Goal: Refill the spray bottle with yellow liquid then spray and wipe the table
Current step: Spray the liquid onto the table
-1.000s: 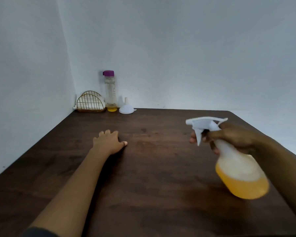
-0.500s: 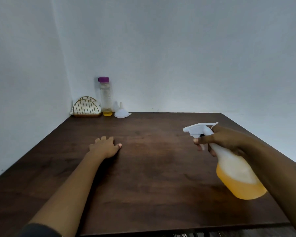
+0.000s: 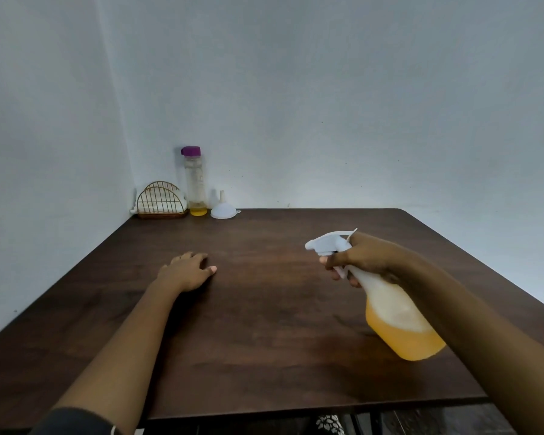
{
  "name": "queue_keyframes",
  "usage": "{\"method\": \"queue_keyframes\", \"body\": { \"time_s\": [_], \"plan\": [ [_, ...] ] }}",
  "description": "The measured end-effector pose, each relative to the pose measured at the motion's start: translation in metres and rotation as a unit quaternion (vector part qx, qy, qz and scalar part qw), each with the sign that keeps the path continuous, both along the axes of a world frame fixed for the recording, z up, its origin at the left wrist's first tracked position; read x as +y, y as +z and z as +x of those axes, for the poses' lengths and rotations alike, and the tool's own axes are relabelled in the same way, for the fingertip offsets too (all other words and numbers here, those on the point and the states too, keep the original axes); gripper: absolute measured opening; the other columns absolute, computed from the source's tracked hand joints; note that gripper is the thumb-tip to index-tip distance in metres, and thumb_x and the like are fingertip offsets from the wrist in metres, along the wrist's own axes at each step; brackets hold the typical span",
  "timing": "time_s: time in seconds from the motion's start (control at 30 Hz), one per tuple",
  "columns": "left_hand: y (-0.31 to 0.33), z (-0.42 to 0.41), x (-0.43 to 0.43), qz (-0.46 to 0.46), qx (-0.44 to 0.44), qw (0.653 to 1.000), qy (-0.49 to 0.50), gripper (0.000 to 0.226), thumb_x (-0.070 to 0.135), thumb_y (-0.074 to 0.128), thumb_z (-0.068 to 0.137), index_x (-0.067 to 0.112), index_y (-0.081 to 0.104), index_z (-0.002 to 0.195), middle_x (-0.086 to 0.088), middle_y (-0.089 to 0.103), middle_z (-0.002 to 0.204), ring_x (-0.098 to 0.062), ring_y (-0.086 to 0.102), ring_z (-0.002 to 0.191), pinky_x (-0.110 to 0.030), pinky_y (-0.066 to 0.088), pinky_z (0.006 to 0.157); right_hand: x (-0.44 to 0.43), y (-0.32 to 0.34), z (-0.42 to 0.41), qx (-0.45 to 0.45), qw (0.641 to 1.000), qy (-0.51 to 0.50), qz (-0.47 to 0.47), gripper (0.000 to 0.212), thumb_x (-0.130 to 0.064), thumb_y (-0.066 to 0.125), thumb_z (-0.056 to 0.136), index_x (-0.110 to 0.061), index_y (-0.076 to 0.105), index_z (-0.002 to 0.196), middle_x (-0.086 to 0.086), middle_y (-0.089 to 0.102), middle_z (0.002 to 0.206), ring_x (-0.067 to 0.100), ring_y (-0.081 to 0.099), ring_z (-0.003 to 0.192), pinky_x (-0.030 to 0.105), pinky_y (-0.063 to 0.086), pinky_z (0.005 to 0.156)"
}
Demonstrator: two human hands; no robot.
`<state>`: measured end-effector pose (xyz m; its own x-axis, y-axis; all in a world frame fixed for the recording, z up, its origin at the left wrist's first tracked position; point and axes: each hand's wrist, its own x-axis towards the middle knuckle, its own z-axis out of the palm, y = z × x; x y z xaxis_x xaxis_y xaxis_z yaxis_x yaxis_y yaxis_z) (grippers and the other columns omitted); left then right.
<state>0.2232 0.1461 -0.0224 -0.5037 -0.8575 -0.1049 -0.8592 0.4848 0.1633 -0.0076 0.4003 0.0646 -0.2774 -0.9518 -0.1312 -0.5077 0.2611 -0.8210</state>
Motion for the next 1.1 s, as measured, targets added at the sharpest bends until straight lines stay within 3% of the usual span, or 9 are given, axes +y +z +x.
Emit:
{"method": "queue_keyframes", "body": {
  "time_s": [0.1,0.27,0.37,0.47,0.63,0.8,0.9,1.0,1.1],
  "plan": [
    [-0.001,0.006,-0.004,0.002,0.01,1.0,-0.012,0.058,0.053,0.036,0.095,0.03,0.026,0.146,-0.003,0.019,0.157,-0.028,0.021,0.142,-0.052,0.021,0.112,0.004,0.001,0.0,0.005,1.0,-0.021,0.019,0.019,-0.025,0.061,0.089,-0.011,0.065,0.101,0.011,0.069,0.078,0.028,0.057,0.071,0.03,0.047,0.053],
    [-0.002,0.008,-0.007,0.001,0.014,1.0,-0.017,0.056,0.05,0.038,0.095,0.029,0.028,0.146,-0.004,0.021,0.156,-0.028,0.024,0.141,-0.051,0.024,0.111,0.005,-0.003,-0.002,0.027,0.997,-0.078,-0.007,0.022,-0.023,0.062,0.089,-0.01,0.063,0.106,0.008,0.061,0.065,0.018,0.051,0.046,0.024,0.042,0.045],
    [0.0,0.009,-0.009,-0.002,0.01,1.0,-0.029,0.057,0.051,0.04,0.094,0.029,0.029,0.145,-0.004,0.024,0.155,-0.027,0.026,0.14,-0.051,0.026,0.11,0.007,0.0,-0.005,-0.008,0.997,-0.08,-0.008,0.027,-0.022,0.062,0.088,-0.015,0.061,0.113,0.014,0.07,0.082,0.022,0.059,0.063,0.028,0.047,0.051],
    [0.0,0.01,-0.012,-0.011,0.004,0.999,-0.042,0.057,0.052,0.041,0.093,0.029,0.03,0.144,-0.004,0.026,0.154,-0.026,0.027,0.139,-0.05,0.028,0.109,0.007,0.007,-0.01,-0.023,0.997,-0.063,-0.035,0.03,-0.019,0.064,0.085,-0.017,0.063,0.115,0.015,0.071,0.092,0.021,0.059,0.059,0.032,0.05,0.057],
    [0.002,0.009,-0.015,-0.042,-0.011,0.997,-0.061,0.057,0.056,0.041,0.092,0.029,0.034,0.141,-0.004,0.035,0.148,-0.024,0.034,0.134,-0.047,0.035,0.104,-0.012,0.018,-0.009,-0.039,0.984,-0.069,-0.159,0.017,-0.005,0.058,0.083,-0.02,0.064,0.088,0.001,0.063,0.054,0.015,0.06,0.048,0.025,0.049,0.045],
    [0.005,0.006,-0.018,-0.06,-0.014,0.996,-0.065,0.057,0.058,0.041,0.09,0.027,0.038,0.138,-0.003,0.04,0.141,-0.023,0.038,0.129,-0.044,0.041,0.099,-0.057,0.029,-0.006,-0.077,0.956,-0.078,-0.272,0.021,-0.004,0.058,0.084,-0.01,0.066,0.103,0.008,0.057,0.056,0.017,0.055,0.049,0.028,0.046,0.05],
    [0.005,0.004,-0.017,-0.075,-0.014,0.995,-0.063,0.056,0.059,0.04,0.09,0.027,0.039,0.136,-0.003,0.042,0.137,-0.023,0.039,0.127,-0.043,0.042,0.096,-0.089,0.033,-0.002,-0.081,0.952,-0.065,-0.287,0.005,-0.003,0.063,0.081,-0.008,0.065,0.083,0.004,0.058,0.053,0.014,0.055,0.047,0.024,0.045,0.048],
    [0.001,0.003,-0.016,-0.085,-0.011,0.994,-0.062,0.057,0.059,0.039,0.09,0.026,0.04,0.136,-0.004,0.041,0.136,-0.023,0.04,0.126,-0.044,0.041,0.095,-0.121,0.031,-0.004,-0.079,0.957,-0.024,-0.277,0.02,0.001,0.063,0.079,-0.012,0.058,0.065,0.004,0.056,0.062,0.016,0.056,0.056,0.027,0.045,0.056],
    [-0.003,0.004,-0.017,-0.096,-0.001,0.993,-0.061,0.056,0.059,0.037,0.09,0.026,0.04,0.135,-0.004,0.042,0.136,-0.023,0.04,0.126,-0.044,0.041,0.095,-0.147,0.026,-0.007,-0.086,0.963,0.016,-0.255,0.02,-0.005,0.066,0.072,-0.017,0.056,0.061,0.003,0.055,0.07,0.02,0.053,0.066,0.033,0.044,0.064]
  ]
}}
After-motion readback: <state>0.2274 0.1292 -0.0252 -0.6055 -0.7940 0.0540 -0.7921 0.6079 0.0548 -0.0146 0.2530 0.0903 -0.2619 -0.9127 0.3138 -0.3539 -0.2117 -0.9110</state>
